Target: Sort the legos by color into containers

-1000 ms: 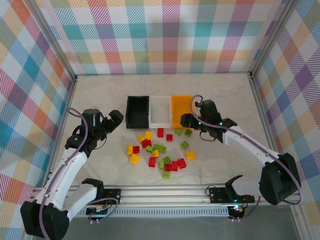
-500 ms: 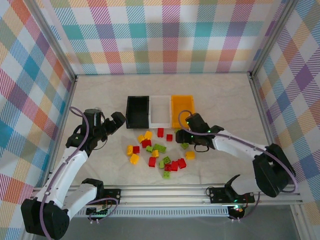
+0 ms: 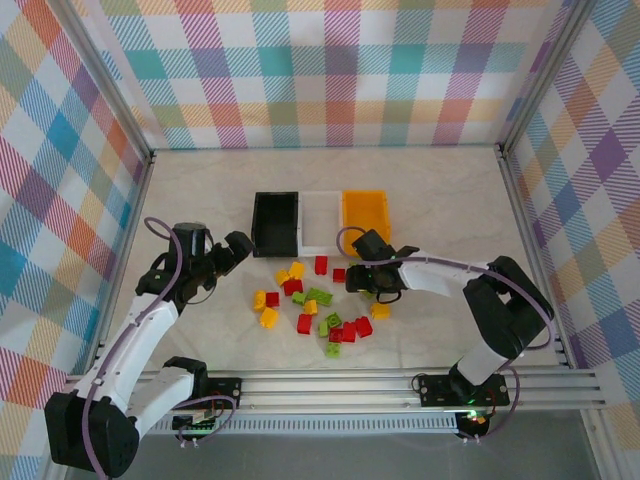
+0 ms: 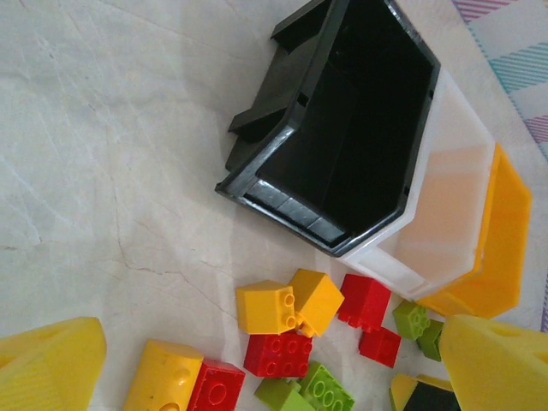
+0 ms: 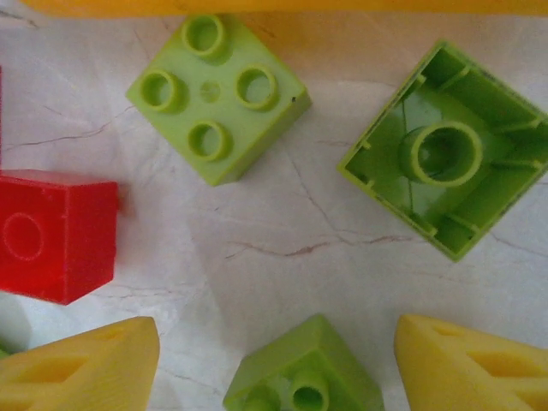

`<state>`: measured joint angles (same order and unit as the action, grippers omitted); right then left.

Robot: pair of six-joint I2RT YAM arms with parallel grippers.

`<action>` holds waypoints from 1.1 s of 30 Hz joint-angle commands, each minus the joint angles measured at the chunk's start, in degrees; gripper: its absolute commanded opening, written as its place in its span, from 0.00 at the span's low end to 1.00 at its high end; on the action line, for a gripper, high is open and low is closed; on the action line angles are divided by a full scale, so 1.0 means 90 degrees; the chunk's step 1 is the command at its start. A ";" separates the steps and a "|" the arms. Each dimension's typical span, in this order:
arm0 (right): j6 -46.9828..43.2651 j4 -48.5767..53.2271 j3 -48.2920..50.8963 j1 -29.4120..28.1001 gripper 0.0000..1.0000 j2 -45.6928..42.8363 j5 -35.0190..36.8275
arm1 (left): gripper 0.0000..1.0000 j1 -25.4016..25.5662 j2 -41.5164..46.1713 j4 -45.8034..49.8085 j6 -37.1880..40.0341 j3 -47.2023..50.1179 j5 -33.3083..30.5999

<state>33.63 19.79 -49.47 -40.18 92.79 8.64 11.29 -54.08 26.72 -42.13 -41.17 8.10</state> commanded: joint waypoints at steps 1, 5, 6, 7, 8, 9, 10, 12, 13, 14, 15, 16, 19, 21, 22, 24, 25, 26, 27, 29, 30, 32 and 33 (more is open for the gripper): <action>-0.0110 0.0344 -0.0215 -0.0082 0.69 0.0168 0.0144 | 1.00 0.0074 -0.0036 -0.0018 0.0150 0.0101 0.0087; -0.0104 0.0505 -0.0245 -0.0169 0.60 0.0274 0.0075 | 1.00 0.0073 -0.0070 -0.0039 0.0150 0.0110 0.0115; -0.0080 0.0525 -0.0236 -0.0190 0.58 0.0285 0.0075 | 1.00 0.0075 -0.0082 -0.0057 0.0150 0.0102 0.0116; -0.0062 0.0553 -0.0231 -0.0211 0.57 0.0290 0.0075 | 1.00 0.0074 -0.0097 -0.0090 0.0155 0.0102 0.0140; -0.0057 0.0559 -0.0221 -0.0233 0.55 0.0296 0.0083 | 1.00 0.0079 -0.0106 -0.0107 0.0152 0.0084 0.0154; -0.0026 0.0598 -0.0207 -0.0256 0.53 0.0304 0.0099 | 1.00 0.0076 -0.0136 -0.0099 0.0151 0.0053 0.0154; -0.0009 0.0623 -0.0198 -0.0266 0.52 0.0309 0.0104 | 1.00 0.0074 -0.0167 -0.0077 0.0165 0.0012 0.0162; 0.0030 0.0704 -0.0187 -0.0298 0.54 0.0315 0.0104 | 1.00 0.0085 -0.0235 -0.0021 0.0180 -0.0069 0.0202; 0.0031 0.0773 -0.0177 -0.0333 0.59 0.0296 0.0113 | 1.00 0.0086 -0.0268 0.0001 0.0189 -0.0105 0.0222; 0.0027 0.0817 -0.0169 -0.0365 0.61 0.0271 0.0137 | 1.00 0.0084 -0.0277 0.0013 0.0189 -0.0129 0.0246; 0.0009 0.0869 -0.0161 -0.0402 0.62 0.0240 0.0176 | 1.00 0.0089 -0.0289 0.0019 0.0191 -0.0147 0.0262; -0.0005 0.0931 -0.0157 -0.0415 0.61 0.0220 0.0196 | 1.00 0.0089 -0.0290 0.0011 0.0194 -0.0142 0.0266; -0.0049 0.1061 -0.0143 -0.0425 0.56 0.0207 0.0239 | 1.00 0.0084 -0.0292 0.0007 0.0179 -0.0107 0.0266; -0.0066 0.1072 -0.0152 -0.0428 0.49 0.0217 0.0250 | 1.00 0.0084 -0.0310 -0.0030 0.0150 -0.0079 0.0301; -0.0064 0.1065 -0.0148 -0.0428 0.46 0.0208 0.0267 | 1.00 0.0087 -0.0333 -0.0032 0.0162 -0.0086 0.0328; -0.0046 0.1006 -0.0138 -0.0425 0.41 0.0179 0.0260 | 1.00 0.0084 -0.0393 0.0008 0.0213 -0.0148 0.0344; -0.0036 0.0965 -0.0138 -0.0428 0.38 0.0161 0.0260 | 1.00 0.0084 -0.0414 0.0017 0.0222 -0.0162 0.0335; -0.0018 0.0930 -0.0150 -0.0428 0.37 0.0127 0.0260 | 1.00 0.0086 -0.0425 0.0019 0.0228 -0.0189 0.0347; -0.0016 0.0900 -0.0159 -0.0428 0.35 0.0084 0.0277 | 1.00 0.0090 -0.0432 0.0013 0.0228 -0.0210 0.0358; -0.0051 0.0858 -0.0213 -0.0428 0.33 -0.0071 0.0340 | 1.00 0.0093 -0.0467 0.0056 0.0214 -0.0244 0.0344; -0.0126 0.0895 -0.0325 -0.0427 0.33 -0.0210 0.0407 | 1.00 0.0093 -0.0505 0.0142 0.0202 -0.0302 0.0305; -0.0286 0.1003 -0.0584 -0.0414 0.32 -0.0455 0.0593 | 1.00 0.0093 -0.0628 0.0396 0.0231 -0.0472 0.0216; -0.0399 0.1085 -0.0764 -0.0395 0.32 -0.0587 0.0711 | 1.00 0.0093 -0.0724 0.0498 0.0282 -0.0547 0.0221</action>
<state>32.14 27.33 -51.77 -43.59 92.09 12.88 11.40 -59.35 28.38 -40.91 -42.98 10.00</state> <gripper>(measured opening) 0.383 0.999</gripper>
